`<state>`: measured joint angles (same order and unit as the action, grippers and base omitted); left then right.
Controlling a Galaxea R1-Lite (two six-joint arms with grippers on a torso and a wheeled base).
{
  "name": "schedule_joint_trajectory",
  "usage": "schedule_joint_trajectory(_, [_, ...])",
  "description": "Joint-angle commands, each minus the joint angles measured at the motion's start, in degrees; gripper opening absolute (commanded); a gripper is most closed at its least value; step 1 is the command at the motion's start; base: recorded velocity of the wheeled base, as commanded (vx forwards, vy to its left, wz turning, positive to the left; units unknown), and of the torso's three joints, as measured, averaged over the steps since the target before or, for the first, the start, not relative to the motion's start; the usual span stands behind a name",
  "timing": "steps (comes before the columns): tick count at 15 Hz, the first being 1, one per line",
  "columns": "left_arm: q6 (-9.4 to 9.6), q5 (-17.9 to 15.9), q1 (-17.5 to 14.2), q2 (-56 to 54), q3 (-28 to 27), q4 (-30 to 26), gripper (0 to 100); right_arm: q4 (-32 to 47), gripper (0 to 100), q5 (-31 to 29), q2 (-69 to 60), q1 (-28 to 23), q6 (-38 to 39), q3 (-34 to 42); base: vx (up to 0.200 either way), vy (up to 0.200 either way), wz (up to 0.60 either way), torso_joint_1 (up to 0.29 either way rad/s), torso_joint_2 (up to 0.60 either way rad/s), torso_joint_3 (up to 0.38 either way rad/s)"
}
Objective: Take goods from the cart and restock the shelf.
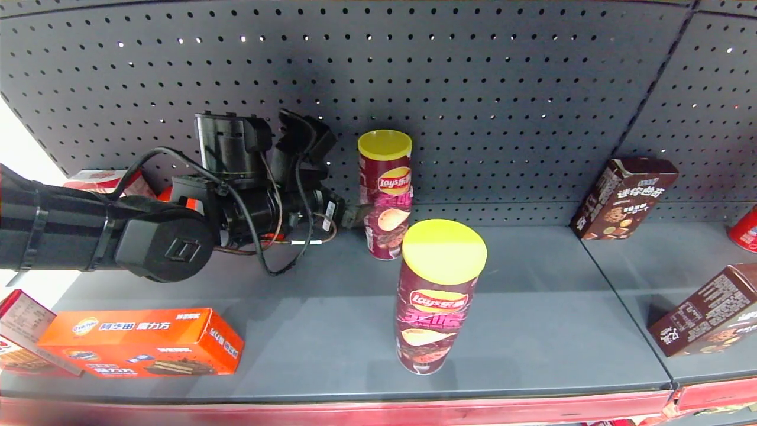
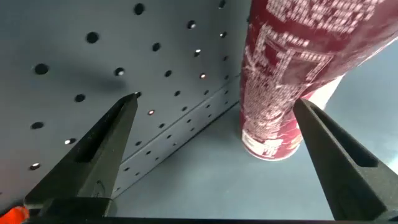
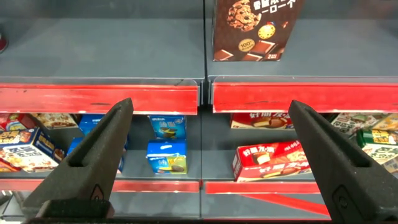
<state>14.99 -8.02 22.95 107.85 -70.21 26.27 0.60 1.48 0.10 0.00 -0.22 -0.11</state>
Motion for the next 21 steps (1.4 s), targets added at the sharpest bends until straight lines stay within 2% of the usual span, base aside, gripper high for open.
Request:
schedule_joint_trajectory(1, [0.03,0.46,-0.1,-0.1,-0.02,0.1,100,0.02,100,0.02,0.08,0.0,-0.04,-0.07,0.0,0.0,0.0,0.0,0.0,0.0])
schedule_joint_trajectory(6, [0.12,2.04,-1.33,-0.01,0.33,1.68,100,0.02,100,0.02,0.08,0.0,-0.04,-0.07,0.0,0.0,0.0,0.0,0.0,0.0])
schedule_joint_trajectory(10, [0.65,6.7,-1.86,-0.62,2.88,1.77,100,0.02,100,0.02,0.08,0.0,-0.04,0.02,0.0,0.0,0.0,0.0,0.0,0.0])
schedule_joint_trajectory(12, [0.83,8.46,-1.51,-0.8,5.52,5.81,100,0.02,100,0.02,0.08,0.0,-0.04,-0.07,0.0,0.0,0.0,0.0,0.0,0.0])
schedule_joint_trajectory(14, [0.83,8.81,-1.33,-0.36,5.87,7.92,100,0.02,100,0.02,0.08,0.0,-0.04,-0.07,0.0,0.0,0.0,0.0,0.0,0.0])
schedule_joint_trajectory(21, [0.65,9.6,0.07,1.75,5.08,8.18,100,0.02,100,0.02,0.08,0.0,-0.04,0.02,0.0,0.0,0.0,0.0,0.0,0.0])
